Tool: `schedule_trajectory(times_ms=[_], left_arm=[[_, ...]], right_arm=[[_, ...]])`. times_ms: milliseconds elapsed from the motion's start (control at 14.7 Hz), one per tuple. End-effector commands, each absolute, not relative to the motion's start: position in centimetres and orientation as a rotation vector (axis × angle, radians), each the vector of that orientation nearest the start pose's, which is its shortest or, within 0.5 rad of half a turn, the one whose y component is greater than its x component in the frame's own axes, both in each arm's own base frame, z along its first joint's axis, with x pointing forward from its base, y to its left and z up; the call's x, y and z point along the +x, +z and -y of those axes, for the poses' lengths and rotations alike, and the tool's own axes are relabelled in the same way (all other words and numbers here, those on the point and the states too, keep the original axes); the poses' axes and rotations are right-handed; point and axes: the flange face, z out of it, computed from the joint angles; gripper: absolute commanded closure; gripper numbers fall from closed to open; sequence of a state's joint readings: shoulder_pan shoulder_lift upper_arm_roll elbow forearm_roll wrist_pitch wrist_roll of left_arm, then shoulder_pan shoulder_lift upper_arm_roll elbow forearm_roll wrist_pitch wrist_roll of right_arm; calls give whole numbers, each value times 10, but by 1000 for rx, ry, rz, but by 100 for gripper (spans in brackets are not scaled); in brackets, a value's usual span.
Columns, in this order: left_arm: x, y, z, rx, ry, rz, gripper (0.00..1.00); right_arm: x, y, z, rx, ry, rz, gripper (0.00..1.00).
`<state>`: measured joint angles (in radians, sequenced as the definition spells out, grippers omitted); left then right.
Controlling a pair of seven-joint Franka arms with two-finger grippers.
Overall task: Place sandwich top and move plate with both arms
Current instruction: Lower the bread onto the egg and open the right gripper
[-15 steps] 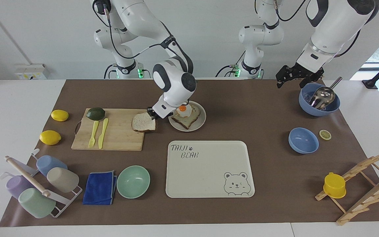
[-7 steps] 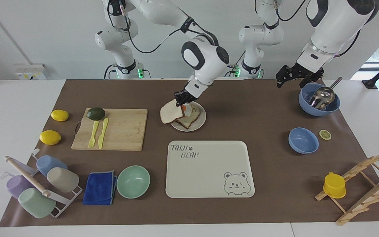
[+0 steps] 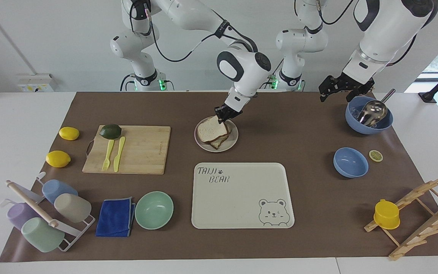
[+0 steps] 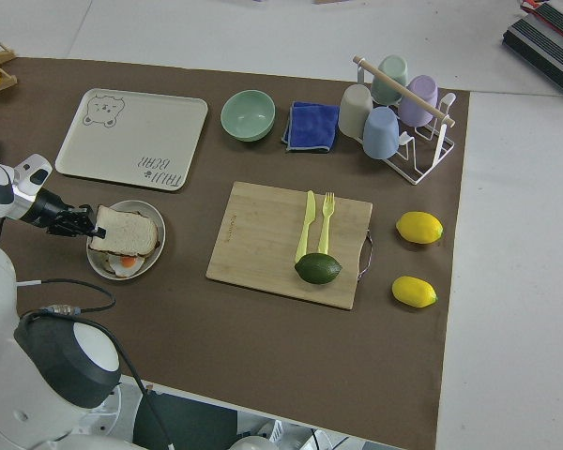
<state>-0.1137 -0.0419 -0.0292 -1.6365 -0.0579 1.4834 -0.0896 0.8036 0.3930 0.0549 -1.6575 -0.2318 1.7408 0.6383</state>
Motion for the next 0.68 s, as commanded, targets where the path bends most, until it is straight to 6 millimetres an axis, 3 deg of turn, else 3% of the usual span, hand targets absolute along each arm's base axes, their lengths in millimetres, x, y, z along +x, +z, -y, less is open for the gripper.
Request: schedule_trajectory(times_ms=[0, 68, 136, 273, 409, 545, 614], left_arm=[[518, 612, 79, -3181, 175, -98, 0], [518, 612, 80, -3181, 175, -100, 0], [518, 612, 80, -3181, 175, -100, 0], [518, 612, 80, -3181, 175, -100, 0], [518, 612, 80, -3181, 175, -100, 0], [518, 612, 80, -3181, 178, -98, 0], [518, 612, 80, -3181, 175, -98, 0]], right_arm=[[420, 352, -458, -3446, 152, 416, 84], [419, 351, -457, -3453, 152, 385, 49], [419, 353, -458, -3454, 151, 386, 25], [429, 371, -454, -3416, 122, 325, 0], [471, 412, -404, -3329, 122, 130, 0], [488, 456, -359, -3284, 135, 85, 0], [503, 473, -324, -3284, 153, 64, 0]])
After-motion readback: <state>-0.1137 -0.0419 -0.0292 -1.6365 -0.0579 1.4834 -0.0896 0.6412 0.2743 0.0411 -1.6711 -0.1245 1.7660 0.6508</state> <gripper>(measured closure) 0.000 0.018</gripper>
